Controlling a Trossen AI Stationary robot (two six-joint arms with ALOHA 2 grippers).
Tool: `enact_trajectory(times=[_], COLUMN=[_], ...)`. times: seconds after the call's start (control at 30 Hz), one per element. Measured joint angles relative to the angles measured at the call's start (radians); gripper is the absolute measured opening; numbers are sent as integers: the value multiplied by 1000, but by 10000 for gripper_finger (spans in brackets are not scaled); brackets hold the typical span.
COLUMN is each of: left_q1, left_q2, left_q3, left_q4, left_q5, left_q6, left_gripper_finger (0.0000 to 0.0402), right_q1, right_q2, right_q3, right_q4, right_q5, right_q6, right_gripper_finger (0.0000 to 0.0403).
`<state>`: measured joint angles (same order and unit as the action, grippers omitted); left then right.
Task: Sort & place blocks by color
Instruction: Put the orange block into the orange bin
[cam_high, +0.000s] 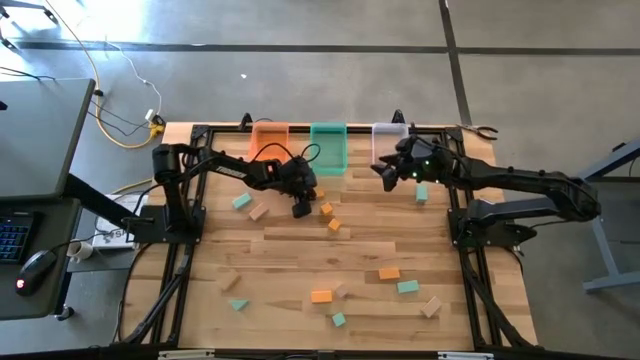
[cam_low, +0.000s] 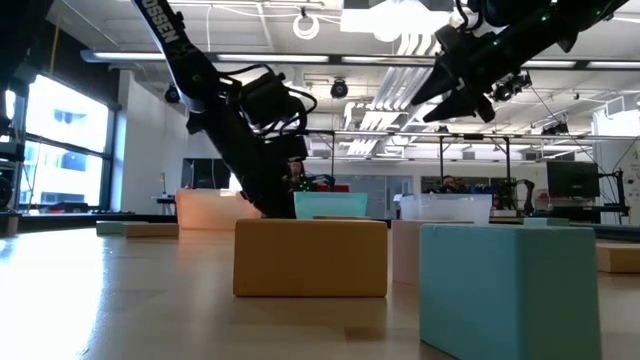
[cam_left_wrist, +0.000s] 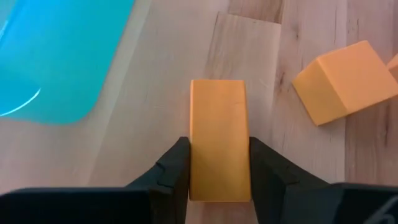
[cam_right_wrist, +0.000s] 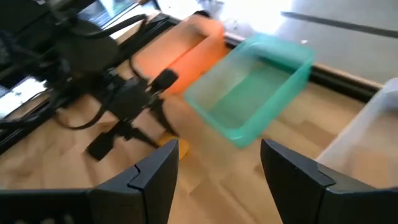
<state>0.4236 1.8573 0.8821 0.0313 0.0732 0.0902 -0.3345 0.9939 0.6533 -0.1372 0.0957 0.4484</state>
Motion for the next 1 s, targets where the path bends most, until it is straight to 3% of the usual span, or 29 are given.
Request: enact_trajectory(times=[0.27,0.63,1.0], left_q1=[4,7,103], left_q2=[-122,-327,-533], left_q3=[-4,-3,-2], left_q4=[-73,-204,-544], left_q5=[-2,-9,-371], left_q6=[21,57,31], left_gripper_finger=[98,98,98], right_q1=[140,332,512], right_q2=[0,0,1], right_q3=[0,0,0], right_q4=[-20,-189,-240], right_q5=[-3,0,1], right_q6=[24,130,183], right_gripper_finger=[216,216,216])
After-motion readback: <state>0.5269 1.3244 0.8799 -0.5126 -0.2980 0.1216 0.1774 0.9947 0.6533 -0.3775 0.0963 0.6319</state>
